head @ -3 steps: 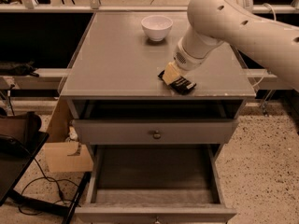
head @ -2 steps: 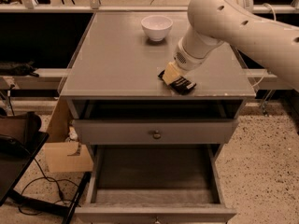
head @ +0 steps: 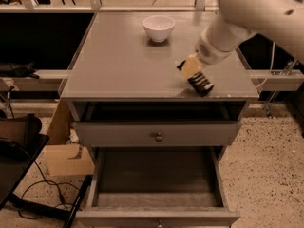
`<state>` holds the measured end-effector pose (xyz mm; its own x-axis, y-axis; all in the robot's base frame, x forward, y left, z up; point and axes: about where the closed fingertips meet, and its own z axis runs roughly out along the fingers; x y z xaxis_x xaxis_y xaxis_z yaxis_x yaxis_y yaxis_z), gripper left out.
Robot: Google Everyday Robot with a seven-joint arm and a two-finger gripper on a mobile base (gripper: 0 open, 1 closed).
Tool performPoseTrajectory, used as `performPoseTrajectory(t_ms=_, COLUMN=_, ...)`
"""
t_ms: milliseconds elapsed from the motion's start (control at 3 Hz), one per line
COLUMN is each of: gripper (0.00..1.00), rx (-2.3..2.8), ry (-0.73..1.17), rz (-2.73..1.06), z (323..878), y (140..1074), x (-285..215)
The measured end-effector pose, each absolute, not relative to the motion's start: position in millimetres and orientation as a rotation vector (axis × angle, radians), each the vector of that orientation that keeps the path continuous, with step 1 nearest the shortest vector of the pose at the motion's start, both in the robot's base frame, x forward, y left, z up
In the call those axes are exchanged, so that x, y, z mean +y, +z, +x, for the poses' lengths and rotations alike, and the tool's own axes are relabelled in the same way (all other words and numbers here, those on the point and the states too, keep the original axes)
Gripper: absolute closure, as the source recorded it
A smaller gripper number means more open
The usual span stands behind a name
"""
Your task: Place rxbar chocolate into middle drawer
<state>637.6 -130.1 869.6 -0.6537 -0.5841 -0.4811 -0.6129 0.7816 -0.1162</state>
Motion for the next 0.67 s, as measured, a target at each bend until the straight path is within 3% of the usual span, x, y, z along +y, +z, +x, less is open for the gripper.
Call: performPoseTrajectory(t_ms=667, gripper=1.0, rx=2.439, ry=0.095, rz=-0.786, z=535, y=908, x=-210)
